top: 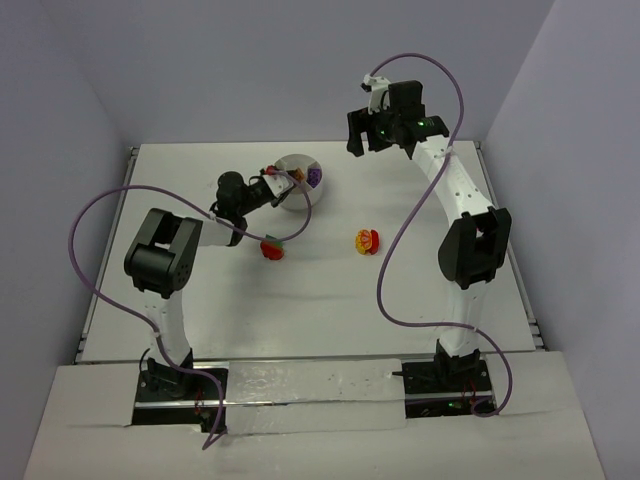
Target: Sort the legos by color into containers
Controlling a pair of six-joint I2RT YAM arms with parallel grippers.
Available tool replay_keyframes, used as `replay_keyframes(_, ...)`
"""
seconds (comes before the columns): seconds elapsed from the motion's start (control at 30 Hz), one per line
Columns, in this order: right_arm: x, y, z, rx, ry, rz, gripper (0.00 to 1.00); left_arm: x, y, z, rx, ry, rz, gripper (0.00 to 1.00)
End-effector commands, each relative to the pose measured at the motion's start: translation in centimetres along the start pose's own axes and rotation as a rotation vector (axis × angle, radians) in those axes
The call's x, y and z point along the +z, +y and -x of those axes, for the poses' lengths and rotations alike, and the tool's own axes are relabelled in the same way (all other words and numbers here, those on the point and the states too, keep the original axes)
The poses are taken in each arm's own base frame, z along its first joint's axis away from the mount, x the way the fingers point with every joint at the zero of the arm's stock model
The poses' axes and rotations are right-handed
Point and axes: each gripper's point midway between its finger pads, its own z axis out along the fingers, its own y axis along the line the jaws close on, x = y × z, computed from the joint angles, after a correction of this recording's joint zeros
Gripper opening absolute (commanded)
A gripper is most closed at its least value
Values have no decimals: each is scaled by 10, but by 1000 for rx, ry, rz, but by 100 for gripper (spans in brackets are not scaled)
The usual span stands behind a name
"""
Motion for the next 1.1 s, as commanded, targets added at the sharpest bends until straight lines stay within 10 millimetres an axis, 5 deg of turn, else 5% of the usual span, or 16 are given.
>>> replay_keyframes(0.0,-5,5,14,-6,-34,14,86,8,13,21,63,-67,40,38)
replay_keyframes(0.37,-6,7,15,-9,-35,23,86,8,15,26,70,-71,55,67)
replay_keyframes(0.47,-8,7,15,-9,-37,25,86,7,17,35,64,-87,63,67)
replay_keyframes(0.7,-17,13,15,-8,-40,34,86,-9,37,95,28,-122,81,65)
replay_keyframes(0.83,-30,16,13,-11,-36,33,86,-31,57,115,-178,-50,92,62)
replay_keyframes(0.93,-36,19,10,-17,-34,39,86,-51,63,119,-233,7,67,60)
replay_keyframes(1.07,-44,24,0,-16,-20,55,87,-82,44,119,-283,178,-71,57)
